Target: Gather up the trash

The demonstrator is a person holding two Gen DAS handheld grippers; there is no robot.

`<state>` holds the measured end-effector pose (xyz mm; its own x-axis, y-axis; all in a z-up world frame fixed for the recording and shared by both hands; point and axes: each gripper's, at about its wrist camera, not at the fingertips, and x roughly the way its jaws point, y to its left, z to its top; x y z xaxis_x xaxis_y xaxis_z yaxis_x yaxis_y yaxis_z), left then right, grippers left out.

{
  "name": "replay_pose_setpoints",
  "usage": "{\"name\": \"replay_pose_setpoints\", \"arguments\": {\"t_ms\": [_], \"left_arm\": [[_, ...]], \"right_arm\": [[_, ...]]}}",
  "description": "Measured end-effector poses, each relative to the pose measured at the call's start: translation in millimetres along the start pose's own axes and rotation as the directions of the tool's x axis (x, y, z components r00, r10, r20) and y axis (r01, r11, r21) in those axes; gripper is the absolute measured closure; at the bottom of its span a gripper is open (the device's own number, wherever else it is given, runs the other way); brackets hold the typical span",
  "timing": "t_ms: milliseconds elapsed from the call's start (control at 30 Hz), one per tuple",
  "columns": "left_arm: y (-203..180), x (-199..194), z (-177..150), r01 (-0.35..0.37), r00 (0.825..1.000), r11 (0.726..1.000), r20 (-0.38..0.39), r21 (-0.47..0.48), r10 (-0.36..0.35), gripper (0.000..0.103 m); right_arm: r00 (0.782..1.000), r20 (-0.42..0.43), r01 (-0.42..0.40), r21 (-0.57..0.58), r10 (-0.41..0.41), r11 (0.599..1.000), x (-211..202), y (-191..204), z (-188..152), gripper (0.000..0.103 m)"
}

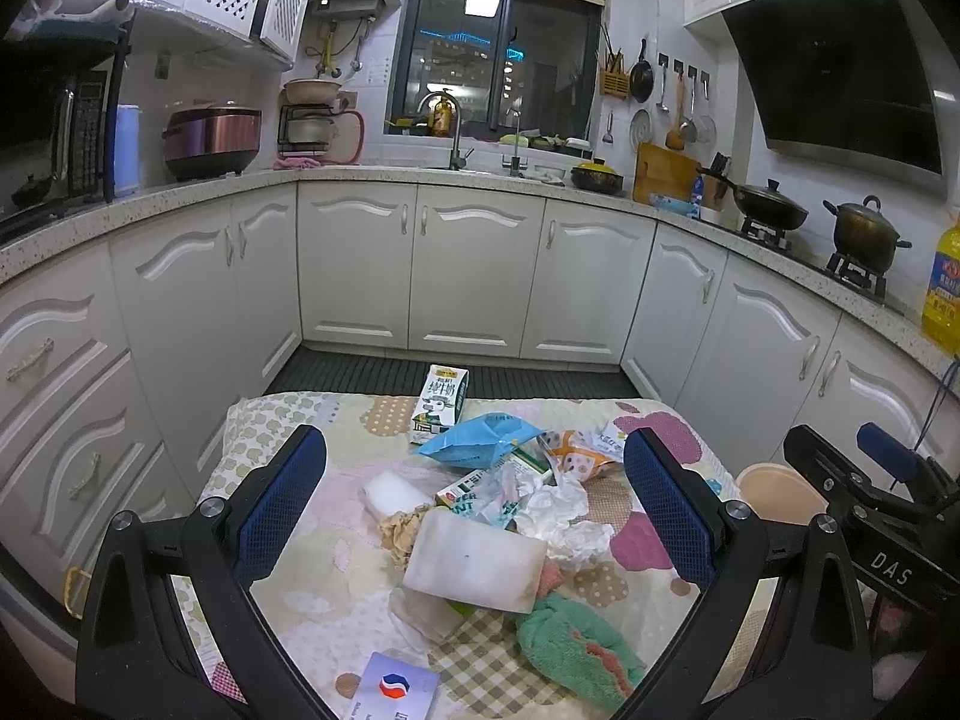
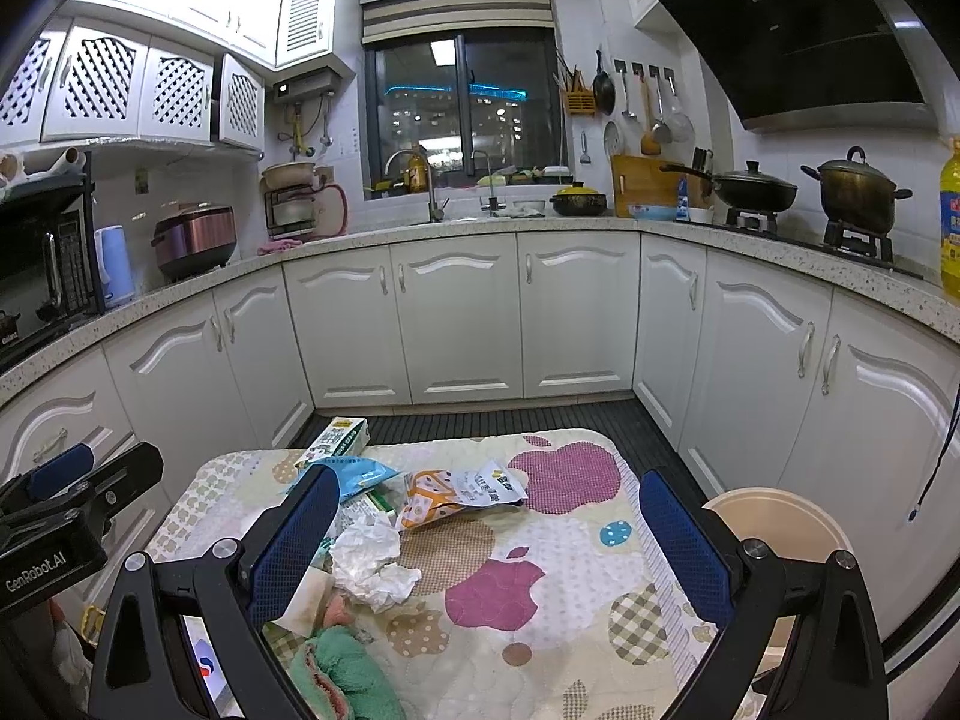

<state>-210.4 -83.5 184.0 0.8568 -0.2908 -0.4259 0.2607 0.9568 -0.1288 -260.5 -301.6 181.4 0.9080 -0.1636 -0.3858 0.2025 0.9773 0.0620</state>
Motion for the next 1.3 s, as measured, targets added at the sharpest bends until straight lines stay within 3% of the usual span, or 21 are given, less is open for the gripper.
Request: {"name": "replay_pose_setpoints", "arguments": {"t_ms": [1300], "left_arm": [[-0.4,2.1,-8.3,-0.001,1.0,1.0,-0.018,0.01,0.001,0.004]], "right_arm": [[1.0,-0.019,-0.003,0.015,0.003,1.0,1.3,-8.7,-7.4,0.003]]}}
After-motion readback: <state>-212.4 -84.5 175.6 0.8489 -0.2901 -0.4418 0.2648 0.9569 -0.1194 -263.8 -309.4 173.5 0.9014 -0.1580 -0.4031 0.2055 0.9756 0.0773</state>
